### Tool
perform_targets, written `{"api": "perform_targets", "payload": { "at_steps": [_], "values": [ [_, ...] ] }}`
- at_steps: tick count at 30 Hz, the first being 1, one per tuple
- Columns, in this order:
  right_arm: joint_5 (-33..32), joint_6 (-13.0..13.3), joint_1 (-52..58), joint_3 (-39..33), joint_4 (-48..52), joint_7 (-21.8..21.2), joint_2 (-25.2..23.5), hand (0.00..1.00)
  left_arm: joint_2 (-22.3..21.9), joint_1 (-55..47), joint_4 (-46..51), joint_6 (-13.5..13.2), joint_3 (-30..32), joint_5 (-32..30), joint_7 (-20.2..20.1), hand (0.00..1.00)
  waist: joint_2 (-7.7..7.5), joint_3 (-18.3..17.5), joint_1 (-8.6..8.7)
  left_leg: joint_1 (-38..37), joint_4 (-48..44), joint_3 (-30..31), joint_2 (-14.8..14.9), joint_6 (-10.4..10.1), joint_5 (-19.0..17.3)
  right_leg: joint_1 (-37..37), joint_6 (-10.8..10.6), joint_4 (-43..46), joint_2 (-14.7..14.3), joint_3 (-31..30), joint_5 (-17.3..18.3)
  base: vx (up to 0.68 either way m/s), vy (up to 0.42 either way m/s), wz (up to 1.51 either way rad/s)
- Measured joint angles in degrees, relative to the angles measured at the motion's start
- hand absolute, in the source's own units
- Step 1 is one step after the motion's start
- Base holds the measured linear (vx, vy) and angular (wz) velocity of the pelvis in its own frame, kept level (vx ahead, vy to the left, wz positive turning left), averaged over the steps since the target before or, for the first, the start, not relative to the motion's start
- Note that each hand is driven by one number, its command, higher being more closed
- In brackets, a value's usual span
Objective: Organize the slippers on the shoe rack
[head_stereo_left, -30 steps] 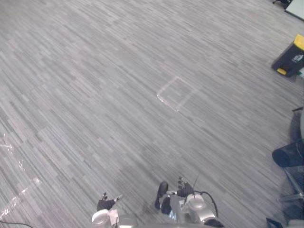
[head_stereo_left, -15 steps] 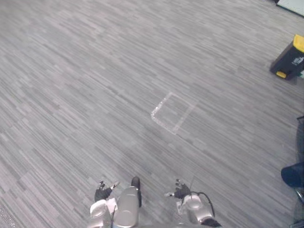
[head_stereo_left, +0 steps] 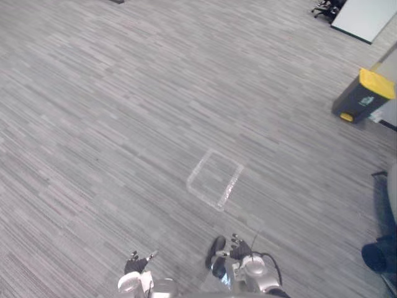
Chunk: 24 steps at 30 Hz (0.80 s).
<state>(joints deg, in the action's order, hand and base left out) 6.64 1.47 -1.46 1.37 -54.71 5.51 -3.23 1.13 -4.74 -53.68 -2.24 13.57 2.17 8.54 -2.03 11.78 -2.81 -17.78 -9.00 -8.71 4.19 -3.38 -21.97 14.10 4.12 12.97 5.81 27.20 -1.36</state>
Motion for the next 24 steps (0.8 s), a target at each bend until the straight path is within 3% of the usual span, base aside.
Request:
{"api": "perform_targets", "payload": {
  "at_steps": [1, 2, 3, 4, 6, 7, 8, 10, 11, 12, 13, 14, 15, 16, 17, 18, 19, 21, 23, 24],
  "values": [
    [0.0, 0.04, 0.3, -1.12, 0.04, 0.0, -0.18, 0.0, -0.48, -1.03, -0.02, 0.01, 0.02, -0.49, -0.09, 0.0, 1.22, -1.2, 0.12, -0.01, -2.65, 0.89, 1.76, -1.12, -0.62, -0.15, 0.54, 1.63, -1.23, 0.55, -0.25, 0.63, -0.182, 0.28],
    [-0.01, -0.13, 0.25, -1.38, -0.11, 0.04, -0.14, 0.0, -0.88, -1.0, 0.01, 0.03, 0.21, -0.42, -0.07, 0.0, 1.49, -1.61, 0.35, 1.55, -6.76, 1.35, 2.94, -1.15, -0.6, -0.5, 0.54, 2.24, -2.12, 1.11, 1.04, 0.72, -0.285, 0.07],
    [-0.04, -0.46, 0.49, -1.51, 0.04, 0.03, -0.2, 0.0, -1.63, -0.47, 0.76, 0.06, 1.11, -0.43, -0.09, 0.0, 1.7, -1.96, 0.39, 7.4, -21.33, 1.83, 5.62, -3.85, 1.51, -2.37, 1.24, 1.91, -3.95, 1.28, 2.8, 0.44, -0.232, -0.31],
    [-0.12, -0.53, 0.51, -1.19, 0.82, 0.06, -0.25, 0.0, -2.41, -0.51, 1.27, 0.08, 2.06, -0.42, -0.09, 0.0, 3.44, -1.44, 0.4, 13.7, -36.34, 2.64, 8.51, -4.01, 7.28, -4.93, 2.19, 0.59, -6.37, -0.09, 4.16, 0.65, -0.278, -0.44],
    [-0.46, -0.92, 0.71, -1.16, 1.31, 0.19, -0.25, 0.0, -3.42, -0.33, 2.08, 0.02, 3.61, -0.33, -0.07, 0.0, 4.86, -0.63, -0.21, 21.04, -52.57, 2.44, 11.8, -3.25, 7.72, -8.91, 3.34, -0.48, -9.33, -3.06, 6.93, 0.42, -0.093, -0.7],
    [-0.47, -1.03, 0.72, -1.16, 1.31, 0.19, -0.5, 0.0, -3.41, -0.32, 2.51, 0.0, 3.59, -0.3, -0.02, 0.0, 4.67, -0.48, -0.35, 22.08, -54.28, 2.12, 12.13, -3.07, 7.34, -9.84, 3.32, -0.61, -9.64, -3.83, 7.46, 0.51, -0.065, -0.9],
    [-0.54, -1.2, 0.77, -0.85, 1.01, 0.07, -0.8, 0.0, -2.55, -0.28, 3.67, -0.19, 3.35, 0.2, -0.08, 0.0, 3.32, 0.23, -0.85, 25.09, -55.66, 0.74, 12.16, -1.98, 6.22, -13.92, 3.1, -2.0, -9.85, -6.63, 8.63, 0.6, -0.072, -0.85],
    [-0.55, -1.21, 0.83, -1.14, -0.35, 0.32, -0.76, 0.0, -2.4, -0.45, 3.73, -0.67, 3.36, 0.31, -0.05, 0.0, 2.28, -0.04, -0.9, 28.33, -50.22, -0.35, 11.62, -1.31, 4.46, -17.66, 2.25, -4.04, -9.8, -9.63, 8.69, 0.54, -0.03, -1.0],
    [-0.55, -1.42, -0.08, -1.3, -0.65, 0.67, -0.69, 0.0, -2.25, -0.43, 4.46, -0.9, 3.4, 0.33, -0.01, 0.0, 1.94, 0.11, -1.08, 30.63, -39.14, 0.19, 9.83, -1.31, 3.16, -20.33, 2.13, -5.59, -9.68, -13.81, 8.65, 0.46, 0.096, -1.06],
    [-0.53, -1.4, -0.28, -1.33, -0.65, 0.77, -0.8, 0.0, -2.29, -0.46, 4.67, -0.93, 3.38, 0.33, 0.0, 0.0, 1.73, 0.21, -1.22, 31.3, -34.65, 1.46, 8.74, -1.25, 3.1, -20.83, 1.95, -5.91, -9.39, -15.26, 8.76, 0.44, 0.142, -1.42],
    [-0.53, -1.35, -0.54, -1.36, -0.64, 0.81, -0.86, 0.0, -2.36, -0.25, 4.82, -1.28, 3.32, 0.32, 0.02, 0.0, 1.27, 0.48, -1.69, 31.94, -24.58, 6.35, 4.98, -1.69, 3.88, -21.78, 0.77, -6.35, -8.27, -17.96, 9.43, 0.46, 0.281, -1.26],
    [-0.53, -1.36, -0.47, -1.58, -0.84, 0.96, -0.82, 0.0, -2.51, -0.26, 4.77, -1.38, 3.33, 0.4, 0.03, 0.0, 1.17, 0.56, -1.94, 31.9, -15.83, 13.19, 1.65, -1.95, 6.28, -22.51, -0.69, -6.27, -7.32, -20.97, 10.46, 0.36, 0.276, -1.24],
    [-0.52, -1.37, -0.42, -1.65, -1.11, 1.02, -0.77, 0.0, -2.65, -0.26, 4.65, -1.38, 3.33, 0.43, 0.04, 0.0, 1.31, 0.57, -2.07, 31.86, -12.37, 16.33, 0.64, -2.2, 8.09, -22.77, -1.64, -5.98, -7.01, -22.32, 11.18, 0.41, 0.359, -1.19],
    [-0.48, -1.39, -0.13, -1.6, -1.66, 1.12, -0.75, 0.0, -2.78, -0.28, 4.43, -1.38, 3.31, 1.02, 0.06, 0.0, 1.87, 0.73, -2.36, 30.54, -10.14, 19.13, -0.4, -3.83, 13.64, -23.33, -2.93, -4.74, -6.57, -24.87, 12.73, 0.2, 0.196, -0.9],
    [-0.48, -1.41, 0.12, -1.6, -1.88, 1.14, -0.79, 0.0, -2.83, -0.41, 4.22, -1.38, 3.31, 1.53, 0.06, 0.0, 1.94, 0.63, -2.49, 29.54, -9.8, 19.21, -0.65, -4.17, 15.99, -23.39, -3.77, -4.17, -6.46, -25.99, 13.42, 0.31, 0.318, -1.13],
    [-0.43, -1.47, 0.23, -0.93, -2.67, 0.69, -0.58, 0.0, -2.12, -0.22, 3.99, -1.36, 3.19, 2.44, 0.05, 0.0, 1.15, 0.45, -2.73, 28.91, -11.6, 16.79, -1.76, -2.65, 15.46, -23.33, -5.06, -2.68, -4.84, -27.49, 14.79, 0.31, 0.291, -1.08],
    [-0.43, -1.46, 0.57, -1.47, -2.6, 0.84, -0.7, 0.0, -1.81, -0.24, 3.91, -1.35, 2.9, 2.77, 0.03, 0.0, 0.34, -0.04, -2.84, 28.78, -14.29, 14.07, -1.85, -1.36, 12.55, -23.08, -5.49, -0.75, -3.56, -28.25, 15.1, 0.37, 0.346, -0.97],
    [-0.4, -1.39, 1.3, -1.64, -2.45, 0.73, -0.75, 0.0, -1.71, -0.36, 3.39, -1.3, 2.89, 2.96, 0.06, 0.0, 0.57, -0.18, -2.83, 26.7, -15.37, 10.42, -1.44, -0.03, 10.24, -21.08, -5.85, 5.12, -2.35, -27.9, 15.31, 0.28, 0.241, -0.98],
    [-0.36, -1.23, 1.06, -1.79, -2.56, 0.56, -0.64, 0.0, -1.64, -0.36, 2.78, -1.29, 2.77, 3.3, 0.05, 0.0, 0.65, -0.03, -2.86, 22.74, -14.06, 6.28, -0.94, 1.73, 9.85, -18.69, -6.32, 13.23, -0.28, -24.2, 15.13, 0.26, 0.212, -1.07],
    [-0.3, -1.16, 0.81, -1.7, -2.91, 0.26, -0.22, 0.0, -1.31, -0.43, 1.8, -1.28, 2.02, 3.75, 0.02, 0.0, 0.8, 0.08, -2.86, 17.55, -11.36, 2.87, -0.94, 2.34, 9.6, -17.98, -6.29, 19.81, 4.04, -15.17, 15.64, 0.23, 0.16, -1.06]
  ]
}}
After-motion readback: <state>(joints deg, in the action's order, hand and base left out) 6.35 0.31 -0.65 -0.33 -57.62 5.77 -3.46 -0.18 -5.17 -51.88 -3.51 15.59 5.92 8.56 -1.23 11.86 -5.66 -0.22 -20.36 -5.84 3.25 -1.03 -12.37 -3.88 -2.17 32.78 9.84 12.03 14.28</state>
